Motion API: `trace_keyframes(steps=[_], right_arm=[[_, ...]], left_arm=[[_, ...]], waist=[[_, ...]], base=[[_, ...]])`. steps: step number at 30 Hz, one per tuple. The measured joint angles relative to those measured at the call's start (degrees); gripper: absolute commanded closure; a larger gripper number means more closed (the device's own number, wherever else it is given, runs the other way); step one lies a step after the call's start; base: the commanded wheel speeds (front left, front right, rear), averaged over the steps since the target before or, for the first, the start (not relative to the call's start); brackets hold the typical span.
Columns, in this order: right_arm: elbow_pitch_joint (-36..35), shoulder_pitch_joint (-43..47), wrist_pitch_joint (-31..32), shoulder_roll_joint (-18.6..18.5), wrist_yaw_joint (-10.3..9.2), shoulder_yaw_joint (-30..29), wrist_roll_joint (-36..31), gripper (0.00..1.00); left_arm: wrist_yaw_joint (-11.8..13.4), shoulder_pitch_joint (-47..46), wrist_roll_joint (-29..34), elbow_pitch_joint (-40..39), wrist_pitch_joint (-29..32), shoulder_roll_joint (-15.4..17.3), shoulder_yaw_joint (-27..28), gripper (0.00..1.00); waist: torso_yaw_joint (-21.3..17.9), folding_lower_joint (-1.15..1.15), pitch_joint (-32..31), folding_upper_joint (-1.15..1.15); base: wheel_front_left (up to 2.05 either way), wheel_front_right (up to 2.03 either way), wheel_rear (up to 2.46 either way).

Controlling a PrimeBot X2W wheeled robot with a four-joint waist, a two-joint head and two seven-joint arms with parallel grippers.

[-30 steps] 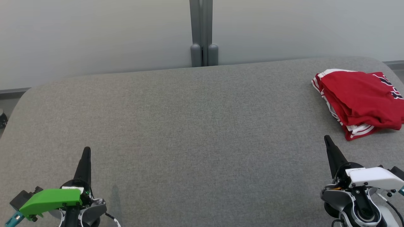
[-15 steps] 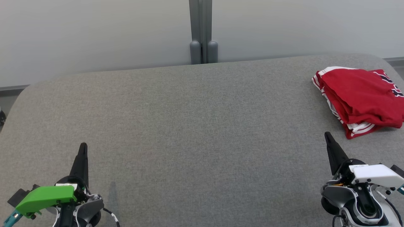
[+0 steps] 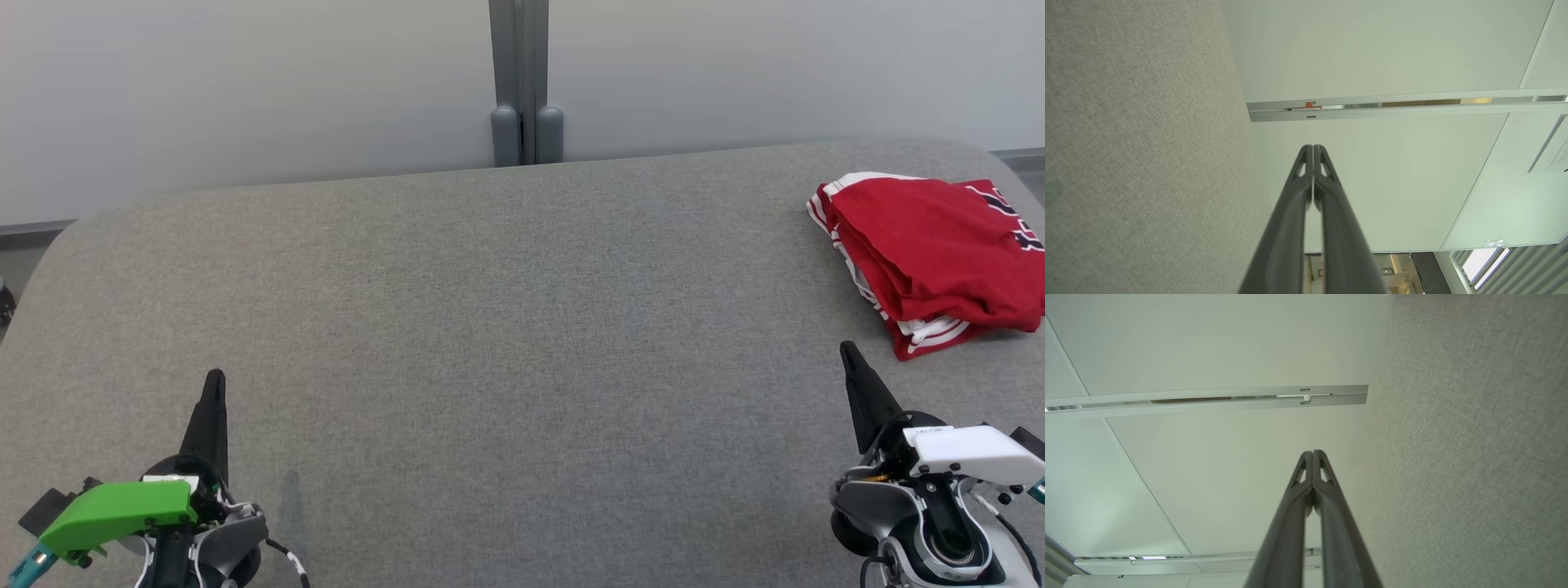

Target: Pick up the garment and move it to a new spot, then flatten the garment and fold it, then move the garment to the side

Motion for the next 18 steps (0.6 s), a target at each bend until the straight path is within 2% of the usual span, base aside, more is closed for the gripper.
trace_keyframes(steps=[18], right_arm=[[0.0,0.0,0.1,0.0,0.0,-0.1,0.0,1.0]], left_arm=[[0.0,0.0,0.1,0.0,0.2,-0.1,0.2,1.0]], waist=[[0.0,0.0,0.0,0.0]], base=[[0.0,0.0,0.0]])
